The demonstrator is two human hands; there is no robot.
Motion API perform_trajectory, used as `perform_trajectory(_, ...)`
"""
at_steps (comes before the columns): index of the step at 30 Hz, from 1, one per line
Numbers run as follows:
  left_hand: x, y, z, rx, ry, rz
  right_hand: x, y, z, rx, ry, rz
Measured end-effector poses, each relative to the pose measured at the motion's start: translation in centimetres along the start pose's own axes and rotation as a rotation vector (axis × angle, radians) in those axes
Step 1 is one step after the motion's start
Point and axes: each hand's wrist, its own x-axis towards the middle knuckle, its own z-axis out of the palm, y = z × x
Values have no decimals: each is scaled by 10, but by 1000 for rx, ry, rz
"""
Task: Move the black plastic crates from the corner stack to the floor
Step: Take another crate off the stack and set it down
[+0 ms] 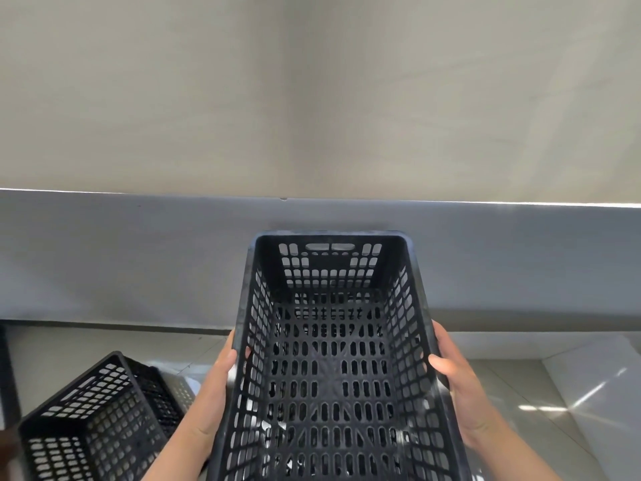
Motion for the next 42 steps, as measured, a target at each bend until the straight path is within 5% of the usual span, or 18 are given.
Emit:
perform_trajectory(4,-32,20,12,-2,-58,109,4,-4,0,12,12,-7)
perform_trajectory(31,-18,17,16,108,30,81,14,9,-2,-46,61,41)
perform_trajectory(42,-24,22,19,207,129,72,24,25,-6,-285,128,29)
